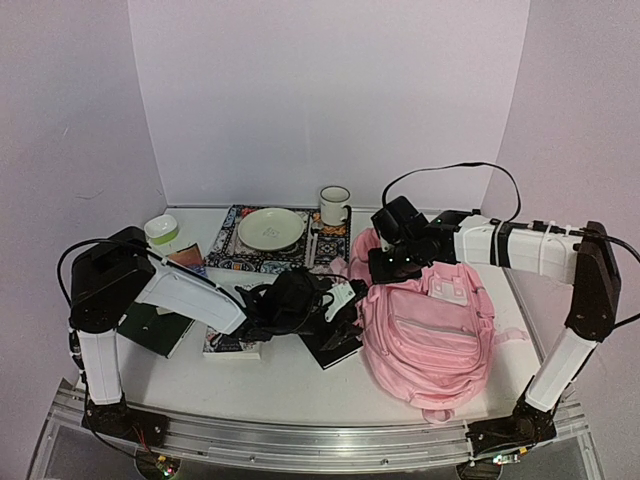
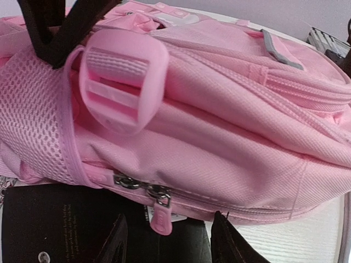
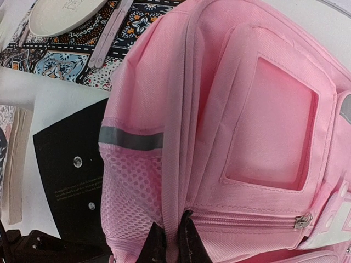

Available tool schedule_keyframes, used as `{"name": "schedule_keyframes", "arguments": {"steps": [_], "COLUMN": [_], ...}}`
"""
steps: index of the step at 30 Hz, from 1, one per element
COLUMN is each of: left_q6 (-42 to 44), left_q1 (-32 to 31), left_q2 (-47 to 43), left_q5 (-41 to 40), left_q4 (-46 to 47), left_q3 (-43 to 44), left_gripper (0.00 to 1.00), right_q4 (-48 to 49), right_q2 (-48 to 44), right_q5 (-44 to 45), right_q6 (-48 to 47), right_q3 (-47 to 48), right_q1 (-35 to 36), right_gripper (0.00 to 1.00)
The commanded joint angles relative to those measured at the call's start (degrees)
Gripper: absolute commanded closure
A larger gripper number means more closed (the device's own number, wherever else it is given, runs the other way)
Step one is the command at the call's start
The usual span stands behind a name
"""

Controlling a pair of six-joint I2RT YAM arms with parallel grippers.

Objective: Pack the student bag
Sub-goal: Pick up the largest pocket of the bag from the student bag, then unzip the largest pocket of the student bag.

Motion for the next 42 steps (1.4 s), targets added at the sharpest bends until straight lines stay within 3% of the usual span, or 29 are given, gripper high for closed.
{"name": "schedule_keyframes", "arguments": {"steps": [1, 17, 21, 30, 36, 42], "left_q6": [2.32, 3.58, 3.94, 4.95, 4.07, 0.2], "left_q1": [-0.21, -3.26, -3.35, -5.22, -7.78, -10.97], "left_q2": [1.28, 3.53, 3.79, -0.2, -5.73, -10.24], "left_q5": [-8.36, -15.2, -17.28, -16.51, -12.89, -4.07], "left_q4": [4.32, 8.89, 10.54, 11.67, 11.29, 9.76], "left_q3": [1.34, 0.93, 1.16, -3.28, -7.47, -10.15], "left_gripper": [0.52, 0.55, 0.64, 0.99, 1.0, 1.0], "right_q4": [3.86, 4.2, 4.49, 4.41, 4.04, 3.74], "right_q2": [-1.58, -2.04, -1.84, -1.06, 1.59, 7.13], "right_q5": [0.06, -0.46, -0.77, 5.2, 12.88, 19.74], "right_q6": [-0.41, 0.05, 0.42, -0.65, -0.83, -0.66], "right_q3": [3.11, 3.1, 2.93, 3.59, 5.81, 12.29], "right_q1": [-0.02, -0.02, -0.02, -0.42, -2.32, -5.69], "right_gripper": [1.0, 1.0, 1.0, 1.0, 1.0, 1.0]}}
